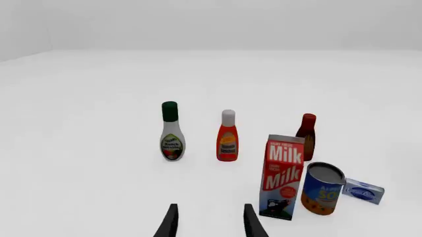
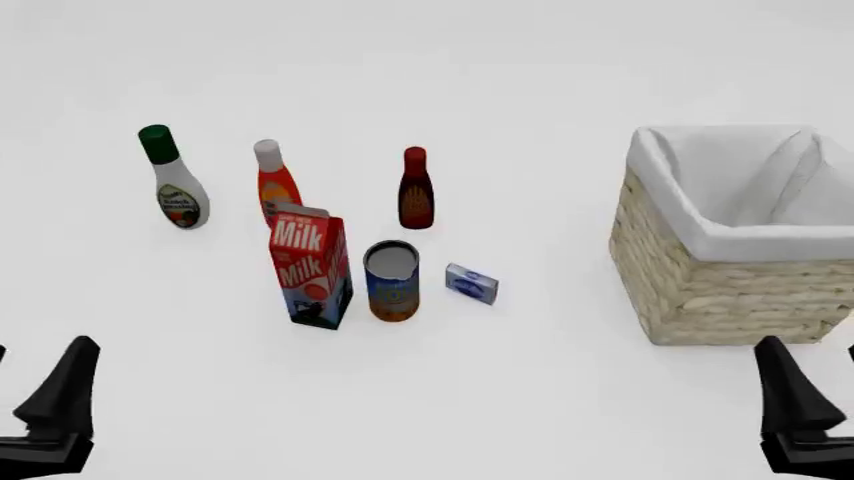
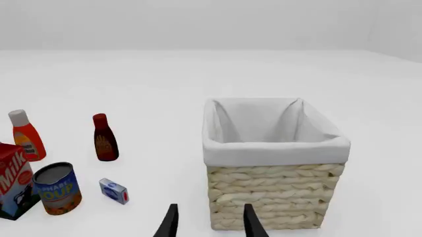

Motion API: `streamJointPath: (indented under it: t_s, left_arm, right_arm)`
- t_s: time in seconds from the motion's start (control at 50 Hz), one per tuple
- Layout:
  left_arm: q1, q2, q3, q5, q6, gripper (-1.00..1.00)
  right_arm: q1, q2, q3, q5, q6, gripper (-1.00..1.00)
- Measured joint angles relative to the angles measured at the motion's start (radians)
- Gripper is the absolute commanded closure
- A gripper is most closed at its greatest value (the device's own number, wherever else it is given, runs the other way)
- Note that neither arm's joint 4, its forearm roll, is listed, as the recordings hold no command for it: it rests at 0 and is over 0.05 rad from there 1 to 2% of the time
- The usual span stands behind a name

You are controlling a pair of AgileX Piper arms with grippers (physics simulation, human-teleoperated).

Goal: Pick the ketchup and place it in the basket.

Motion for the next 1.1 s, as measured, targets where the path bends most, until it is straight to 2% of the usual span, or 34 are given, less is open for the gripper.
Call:
streamJointPath:
  t_s: [0.26, 0.46, 0.68, 0.92, 1.1]
  left_arm:
    - [0.016, 0.027, -0.020, 0.006, 0.002, -1.00]
    - [0.008, 0.123, -0.081, -0.020, 0.015, -1.00]
    - [-0.011, 0.281, -0.196, -0.041, 0.045, -1.00]
    - [-0.045, 0.433, -0.344, -0.015, 0.077, -1.00]
    - [-0.071, 0.556, -0.471, 0.035, 0.056, -1.00]
  right_arm:
    - [0.001, 0.001, -0.004, 0.005, -0.001, -1.00]
    - [0.001, 0.001, -0.006, 0.009, -0.001, -1.00]
    - [0.001, 0.001, -0.004, 0.009, 0.001, -1.00]
    - [0.003, 0.004, -0.003, 0.008, -0.001, -1.00]
    - [0.003, 0.003, -0.003, 0.007, -0.004, -1.00]
